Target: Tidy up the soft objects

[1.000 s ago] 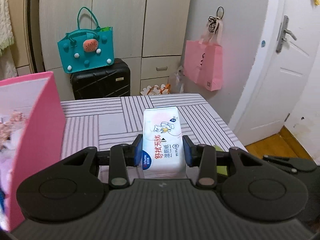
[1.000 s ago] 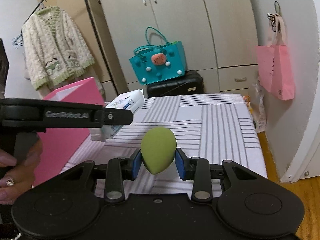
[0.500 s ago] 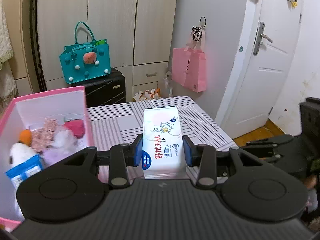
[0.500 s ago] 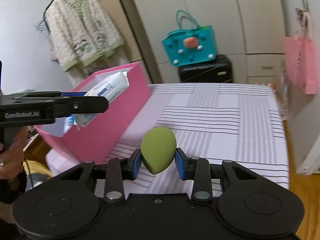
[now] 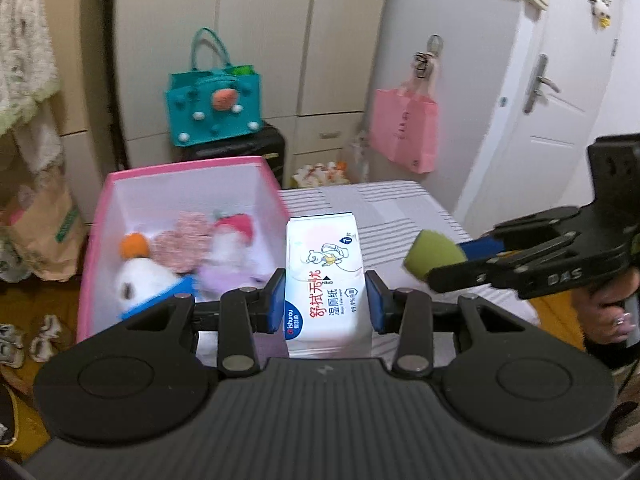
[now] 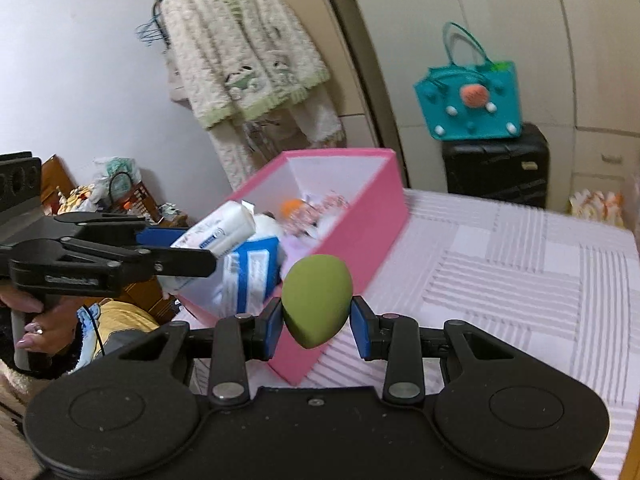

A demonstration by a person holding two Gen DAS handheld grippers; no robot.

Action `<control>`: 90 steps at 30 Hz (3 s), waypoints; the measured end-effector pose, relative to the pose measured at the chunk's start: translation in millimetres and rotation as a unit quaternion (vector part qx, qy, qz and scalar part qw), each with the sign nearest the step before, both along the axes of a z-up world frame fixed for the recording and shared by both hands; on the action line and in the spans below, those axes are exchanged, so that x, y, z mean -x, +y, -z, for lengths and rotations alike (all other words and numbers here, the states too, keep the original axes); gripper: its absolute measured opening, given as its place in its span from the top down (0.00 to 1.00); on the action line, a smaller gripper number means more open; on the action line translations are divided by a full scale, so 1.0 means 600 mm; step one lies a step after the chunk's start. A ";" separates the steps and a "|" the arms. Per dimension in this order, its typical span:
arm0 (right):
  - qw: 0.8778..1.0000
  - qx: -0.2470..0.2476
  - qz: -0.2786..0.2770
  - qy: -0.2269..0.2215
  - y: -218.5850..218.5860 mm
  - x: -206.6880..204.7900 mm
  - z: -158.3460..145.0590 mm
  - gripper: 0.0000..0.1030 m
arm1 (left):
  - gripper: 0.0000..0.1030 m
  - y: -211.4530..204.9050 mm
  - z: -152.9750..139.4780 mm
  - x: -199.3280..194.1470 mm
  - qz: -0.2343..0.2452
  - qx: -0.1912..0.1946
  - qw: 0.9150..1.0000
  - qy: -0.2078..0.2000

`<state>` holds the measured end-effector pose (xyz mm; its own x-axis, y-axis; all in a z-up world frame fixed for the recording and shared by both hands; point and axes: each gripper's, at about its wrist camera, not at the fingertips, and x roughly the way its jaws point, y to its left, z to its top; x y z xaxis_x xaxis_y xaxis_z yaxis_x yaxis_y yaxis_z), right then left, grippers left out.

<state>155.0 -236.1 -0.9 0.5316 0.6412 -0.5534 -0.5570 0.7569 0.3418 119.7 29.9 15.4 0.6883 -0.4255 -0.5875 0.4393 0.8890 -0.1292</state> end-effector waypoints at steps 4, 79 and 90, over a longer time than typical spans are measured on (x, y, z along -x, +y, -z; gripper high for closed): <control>1.000 0.003 -0.018 -0.011 0.043 -0.023 -0.018 0.61 | 0.62 0.039 0.002 -0.024 -0.029 -0.013 1.000 -0.002; 0.985 0.124 0.123 0.003 0.124 -0.001 -0.073 0.02 | 0.00 0.099 -0.019 -0.014 -0.145 -0.080 0.984 0.066; 0.978 0.109 0.172 -0.036 0.062 0.096 -0.082 0.02 | 0.00 0.065 -0.027 0.046 -0.128 -0.090 0.987 0.039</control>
